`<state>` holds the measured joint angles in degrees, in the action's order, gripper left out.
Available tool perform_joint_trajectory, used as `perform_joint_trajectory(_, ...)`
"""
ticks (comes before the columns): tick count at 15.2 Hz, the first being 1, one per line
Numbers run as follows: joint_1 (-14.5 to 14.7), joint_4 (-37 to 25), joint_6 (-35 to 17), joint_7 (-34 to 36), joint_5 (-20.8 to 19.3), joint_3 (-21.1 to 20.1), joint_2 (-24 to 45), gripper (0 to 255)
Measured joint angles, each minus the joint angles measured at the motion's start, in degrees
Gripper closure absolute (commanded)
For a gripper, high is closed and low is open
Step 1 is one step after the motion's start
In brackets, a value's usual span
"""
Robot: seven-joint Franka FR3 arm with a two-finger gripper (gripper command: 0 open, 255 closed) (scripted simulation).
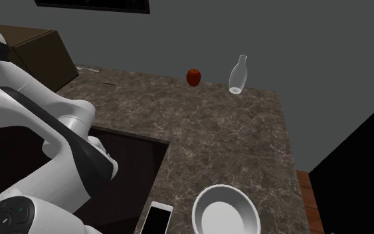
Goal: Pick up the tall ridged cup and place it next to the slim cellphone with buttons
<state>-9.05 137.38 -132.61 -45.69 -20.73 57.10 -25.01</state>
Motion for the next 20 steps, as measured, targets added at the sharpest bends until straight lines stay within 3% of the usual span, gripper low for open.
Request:
perform_joint_trajectory(6,1.7,2.62,-5.14,-1.15,0.75,3.29,2.58,255)
perform_joint_trajectory(13,2.26,2.86,-6.06,-1.45,1.11,4.03,3.25,255)
perform_joint_trajectory(14,2.27,2.87,-6.06,-1.45,1.11,4.03,3.25,0)
perform_joint_trajectory(20,2.27,2.86,-6.07,-1.45,1.11,4.03,3.25,0)
